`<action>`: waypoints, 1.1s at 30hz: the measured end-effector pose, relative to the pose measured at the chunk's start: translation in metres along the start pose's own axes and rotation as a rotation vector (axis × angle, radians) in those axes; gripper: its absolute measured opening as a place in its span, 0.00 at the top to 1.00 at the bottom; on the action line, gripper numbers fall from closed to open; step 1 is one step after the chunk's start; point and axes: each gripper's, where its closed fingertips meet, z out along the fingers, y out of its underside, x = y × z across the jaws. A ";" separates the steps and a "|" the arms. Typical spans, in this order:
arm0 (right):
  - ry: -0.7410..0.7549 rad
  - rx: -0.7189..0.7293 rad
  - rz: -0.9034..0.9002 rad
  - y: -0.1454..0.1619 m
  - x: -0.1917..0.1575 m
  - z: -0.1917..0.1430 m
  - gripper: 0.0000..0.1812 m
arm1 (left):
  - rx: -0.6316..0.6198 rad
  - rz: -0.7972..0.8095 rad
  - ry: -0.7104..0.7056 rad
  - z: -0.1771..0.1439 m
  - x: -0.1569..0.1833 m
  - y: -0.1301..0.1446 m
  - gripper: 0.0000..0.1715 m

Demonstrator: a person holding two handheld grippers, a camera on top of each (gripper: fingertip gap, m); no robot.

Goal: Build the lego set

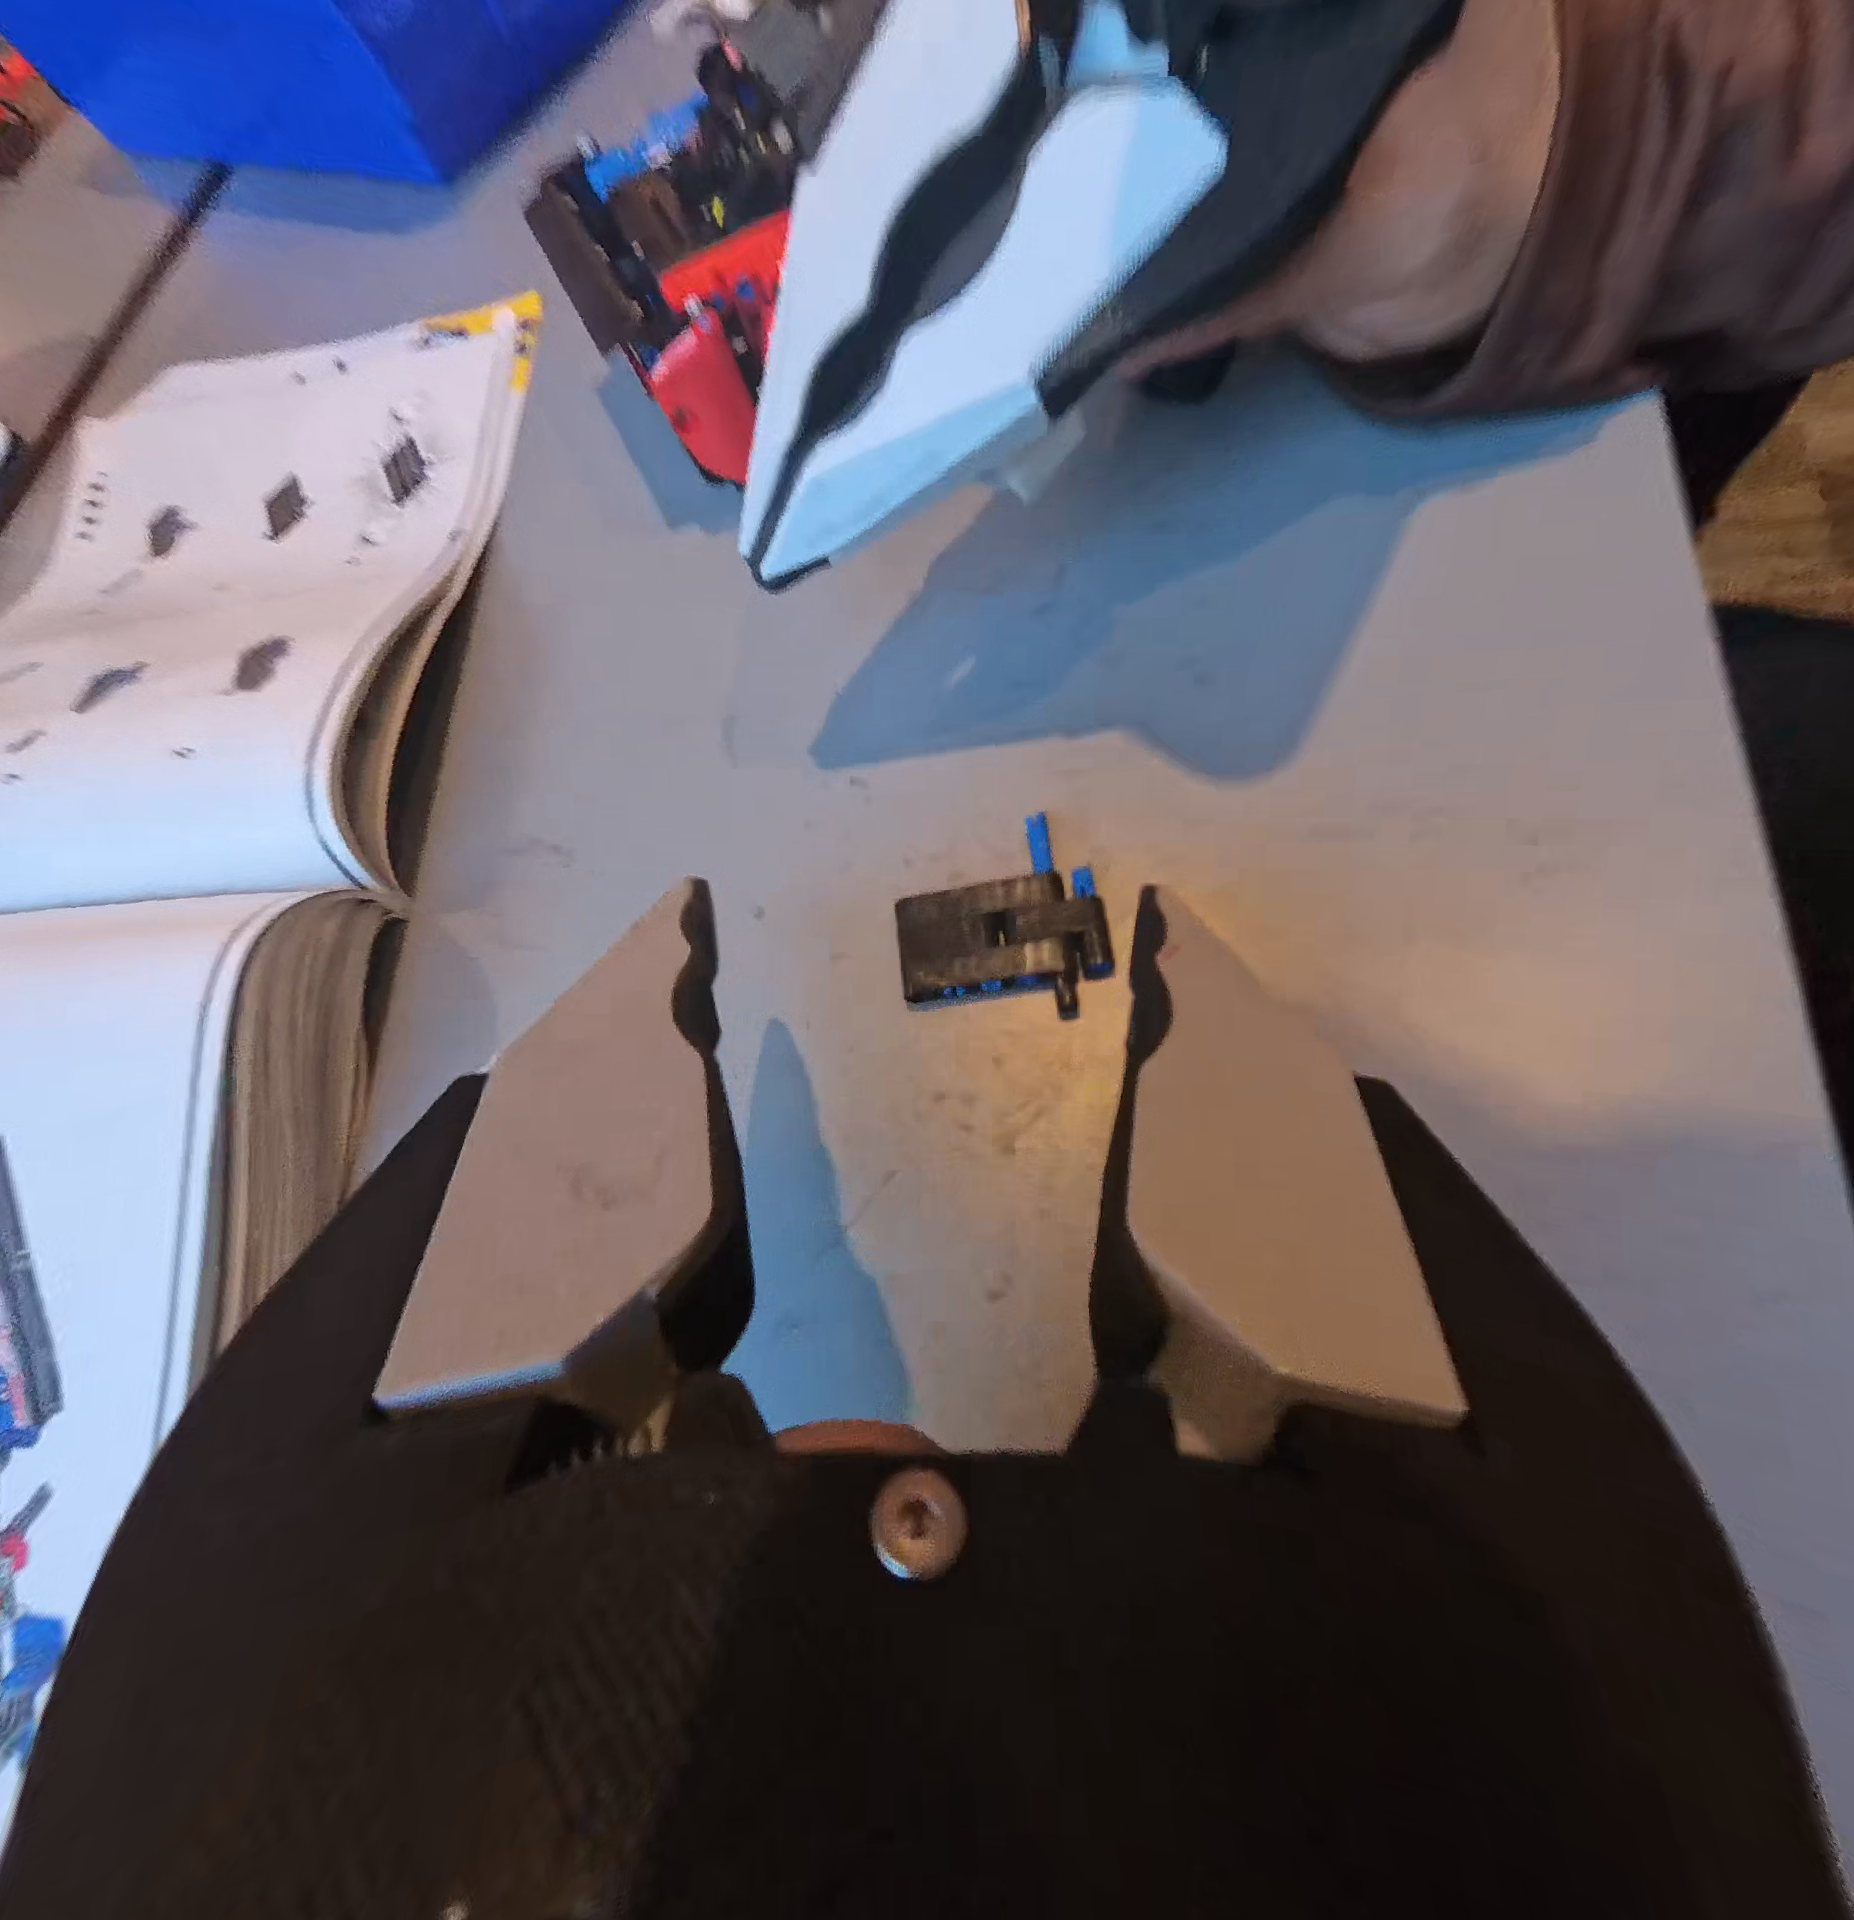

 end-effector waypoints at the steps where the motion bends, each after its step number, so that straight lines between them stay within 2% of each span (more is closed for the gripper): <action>1: 0.008 0.008 -0.004 -0.002 0.000 0.000 1.00 | 0.029 -0.014 -0.004 -0.005 0.000 -0.008 0.54; 4: 0.030 0.073 0.009 -0.013 0.002 0.001 1.00 | 0.155 -0.046 0.035 -0.019 0.013 -0.047 0.54; 6: 0.007 0.136 0.038 -0.026 0.000 0.006 0.99 | 0.305 -0.047 0.098 -0.023 0.035 -0.084 0.54; 8: -0.049 0.192 0.068 -0.043 -0.004 0.014 0.95 | 0.503 -0.023 0.128 -0.026 0.058 -0.117 0.66; 9: -0.072 0.208 0.071 -0.050 -0.005 0.019 0.94 | 0.536 0.025 0.113 -0.022 0.063 -0.123 0.74; 10: -0.082 0.218 0.070 -0.057 -0.004 0.025 0.94 | 0.529 0.082 0.073 -0.017 0.060 -0.124 0.77; 12: -0.090 0.241 0.082 -0.066 0.001 0.040 0.94 | 0.523 0.131 -0.001 -0.015 0.043 -0.128 0.72; 15: -0.129 0.250 0.153 -0.071 0.007 0.065 0.94 | 0.635 0.059 -0.032 -0.033 0.016 -0.135 0.73; 18: -0.163 0.248 0.208 -0.074 0.014 0.080 0.93 | 0.754 -0.041 -0.070 -0.048 -0.006 -0.123 0.78; 22: -0.145 0.359 0.216 -0.095 0.026 0.081 0.94 | 0.754 -0.055 -0.102 -0.059 -0.019 -0.111 0.84; 24: -0.138 0.387 0.215 -0.099 0.028 0.084 0.96 | 0.741 -0.101 -0.135 -0.059 -0.031 -0.105 0.83; 26: -0.137 0.399 0.240 -0.102 0.032 0.091 0.97 | 0.757 -0.194 -0.118 -0.059 -0.037 -0.103 0.82; 29: -0.157 0.401 0.261 -0.106 0.033 0.100 0.97 | 0.800 -0.289 -0.023 -0.054 -0.027 -0.104 0.82; 33: -0.227 0.356 0.178 -0.101 0.013 0.092 0.99 | 0.754 -0.270 0.068 -0.039 -0.006 -0.104 0.82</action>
